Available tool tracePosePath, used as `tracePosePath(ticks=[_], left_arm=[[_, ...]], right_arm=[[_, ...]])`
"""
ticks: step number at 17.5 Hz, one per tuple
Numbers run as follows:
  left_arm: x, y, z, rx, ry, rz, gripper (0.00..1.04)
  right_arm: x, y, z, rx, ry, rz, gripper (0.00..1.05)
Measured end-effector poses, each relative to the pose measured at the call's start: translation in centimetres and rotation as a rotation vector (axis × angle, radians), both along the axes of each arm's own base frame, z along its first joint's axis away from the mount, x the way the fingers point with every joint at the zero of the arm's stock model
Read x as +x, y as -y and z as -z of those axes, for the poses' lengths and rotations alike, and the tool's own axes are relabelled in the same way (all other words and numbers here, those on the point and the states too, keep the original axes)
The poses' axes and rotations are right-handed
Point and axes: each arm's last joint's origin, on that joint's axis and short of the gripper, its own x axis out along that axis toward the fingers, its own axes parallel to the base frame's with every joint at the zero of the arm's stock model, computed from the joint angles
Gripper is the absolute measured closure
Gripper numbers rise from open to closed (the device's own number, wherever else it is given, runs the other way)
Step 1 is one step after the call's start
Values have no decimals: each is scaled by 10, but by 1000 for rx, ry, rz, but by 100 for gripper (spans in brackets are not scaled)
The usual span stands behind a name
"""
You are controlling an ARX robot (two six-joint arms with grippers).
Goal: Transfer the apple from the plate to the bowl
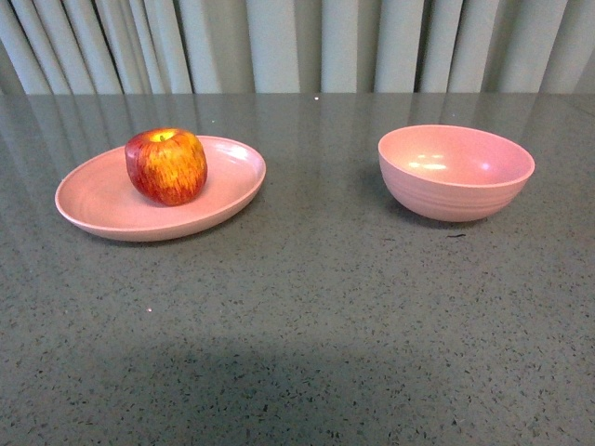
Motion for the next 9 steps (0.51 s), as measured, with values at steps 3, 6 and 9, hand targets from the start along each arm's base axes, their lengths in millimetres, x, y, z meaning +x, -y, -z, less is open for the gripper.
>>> tracePosePath(ticks=[3,6,9], left_arm=[[0,0,0,0,0,0,7],[0,0,0,0,0,0,7],[0,0,0,0,0,0,7]], right_arm=[[0,0,0,0,0,0,7],[0,0,0,0,0,0,7],[0,0,0,0,0,0,7]])
